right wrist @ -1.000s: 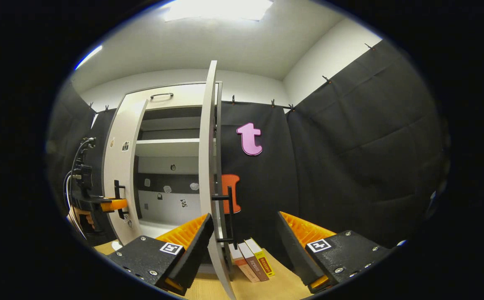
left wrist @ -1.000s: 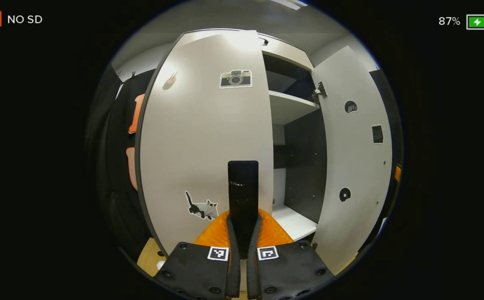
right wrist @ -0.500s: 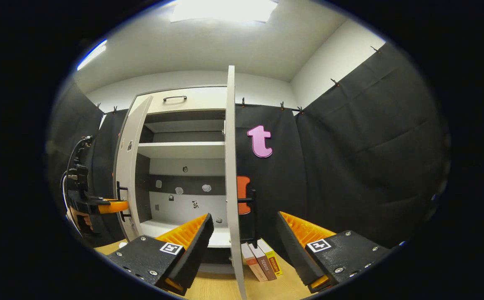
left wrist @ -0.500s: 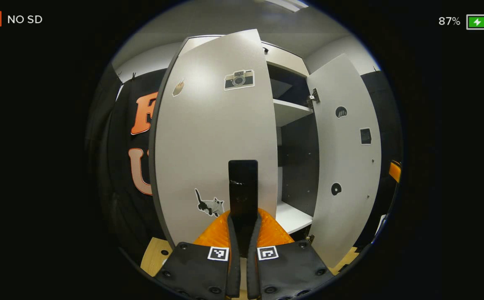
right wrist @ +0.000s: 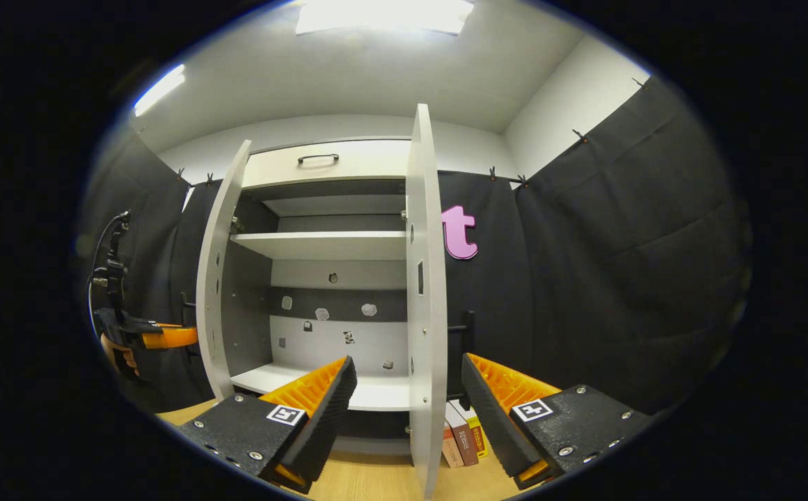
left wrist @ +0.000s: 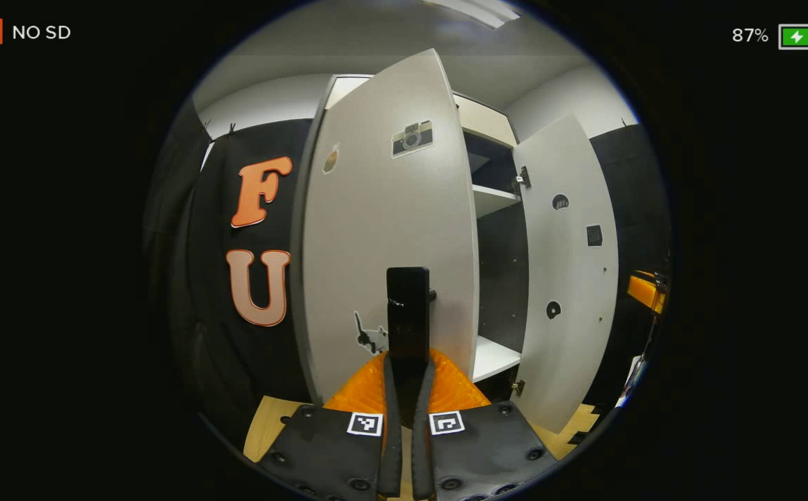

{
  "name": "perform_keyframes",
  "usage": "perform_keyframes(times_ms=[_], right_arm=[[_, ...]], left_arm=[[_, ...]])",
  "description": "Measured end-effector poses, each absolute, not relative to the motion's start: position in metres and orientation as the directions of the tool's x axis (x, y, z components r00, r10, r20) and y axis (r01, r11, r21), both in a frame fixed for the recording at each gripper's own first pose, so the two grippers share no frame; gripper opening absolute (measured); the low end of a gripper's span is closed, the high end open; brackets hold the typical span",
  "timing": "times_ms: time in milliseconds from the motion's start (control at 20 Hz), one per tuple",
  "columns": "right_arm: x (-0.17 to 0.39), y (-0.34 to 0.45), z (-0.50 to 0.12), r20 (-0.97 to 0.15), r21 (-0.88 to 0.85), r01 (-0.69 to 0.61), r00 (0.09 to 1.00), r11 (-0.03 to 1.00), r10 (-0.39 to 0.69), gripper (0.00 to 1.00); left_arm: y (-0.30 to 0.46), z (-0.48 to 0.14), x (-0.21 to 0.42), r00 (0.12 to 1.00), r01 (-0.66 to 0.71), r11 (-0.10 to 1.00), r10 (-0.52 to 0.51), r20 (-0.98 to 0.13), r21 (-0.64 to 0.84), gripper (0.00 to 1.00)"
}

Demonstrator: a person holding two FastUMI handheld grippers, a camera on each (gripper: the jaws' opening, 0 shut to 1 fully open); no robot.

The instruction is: Open the right door of the double-door shoe cabinet with the right hand, and open the left door with the left hand.

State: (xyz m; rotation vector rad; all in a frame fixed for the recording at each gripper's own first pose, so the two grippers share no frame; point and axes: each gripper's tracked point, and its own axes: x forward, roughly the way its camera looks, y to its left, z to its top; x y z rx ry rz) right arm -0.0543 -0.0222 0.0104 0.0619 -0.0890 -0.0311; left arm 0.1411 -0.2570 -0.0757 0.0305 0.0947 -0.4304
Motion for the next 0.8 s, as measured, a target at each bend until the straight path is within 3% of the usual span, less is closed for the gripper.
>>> perform_keyframes(times_ms=[800], right_arm=[[-0.040,0.001,0.006,0.091,0.078,-0.022,0.996,0.997,0.015,0.93]], left_arm=[[-0.193,-0.067,0.148,0.968,0.245,0.964,-0.238,-0.077,0.106,0.02]])
